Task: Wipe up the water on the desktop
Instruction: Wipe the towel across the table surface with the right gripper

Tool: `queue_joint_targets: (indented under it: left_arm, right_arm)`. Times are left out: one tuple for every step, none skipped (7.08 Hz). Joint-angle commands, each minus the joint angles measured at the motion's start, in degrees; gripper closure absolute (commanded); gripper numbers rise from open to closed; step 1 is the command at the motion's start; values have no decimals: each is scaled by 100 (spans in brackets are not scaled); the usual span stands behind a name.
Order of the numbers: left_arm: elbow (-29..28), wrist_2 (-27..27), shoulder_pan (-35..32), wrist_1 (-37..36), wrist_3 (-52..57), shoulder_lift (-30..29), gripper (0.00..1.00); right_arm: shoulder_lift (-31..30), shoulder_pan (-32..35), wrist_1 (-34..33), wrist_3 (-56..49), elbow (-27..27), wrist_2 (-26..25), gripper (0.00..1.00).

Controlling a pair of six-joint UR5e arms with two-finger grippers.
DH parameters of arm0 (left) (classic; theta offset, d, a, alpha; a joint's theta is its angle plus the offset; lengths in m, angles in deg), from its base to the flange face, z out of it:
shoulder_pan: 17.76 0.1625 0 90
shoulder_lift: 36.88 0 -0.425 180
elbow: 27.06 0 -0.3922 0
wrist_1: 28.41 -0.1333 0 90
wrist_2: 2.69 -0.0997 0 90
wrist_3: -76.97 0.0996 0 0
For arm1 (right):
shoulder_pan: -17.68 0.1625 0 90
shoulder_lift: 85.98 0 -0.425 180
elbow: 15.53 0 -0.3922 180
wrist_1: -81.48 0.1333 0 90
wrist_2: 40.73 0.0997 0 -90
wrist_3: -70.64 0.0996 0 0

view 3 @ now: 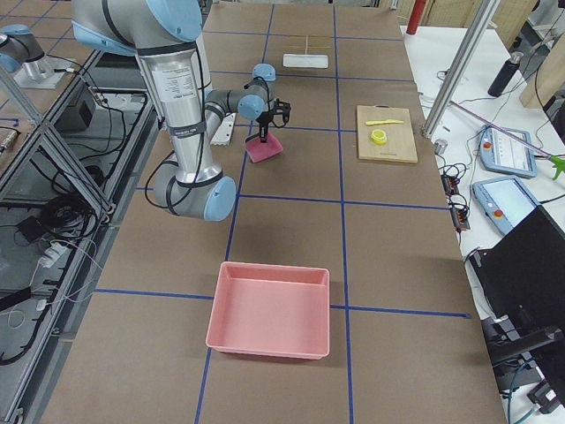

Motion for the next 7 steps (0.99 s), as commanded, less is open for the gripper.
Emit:
queue_joint_targets:
  left_arm:
    - [-14,18,-11,17,-28,1,2]
    - [4,18,-11,17,-46,1,2]
    - [13,18,-11,17,-46,1,2]
    - [4,9,-20,-1,-46,-8,2]
    - [-14,18,-20,-10,-55,-43,2]
    - [-5,18,-11,8,-324,-60,2]
    - [12,18,-11,8,-397,-69,2]
  right_arm:
    - [-689,561,26,-847,-31,212,100]
    - [-1156,912,61,-1481,-109,370,100]
    - [-1691,1342,61,-2079,-423,667,100]
    - [-2297,1659,70,-2555,-774,888,100]
    - [-2668,1932,70,-2882,-1039,925,100]
    - [-2759,2196,9,-2885,-1181,986,100]
    - [-2864,2564,17,-2911,-1191,1126,100]
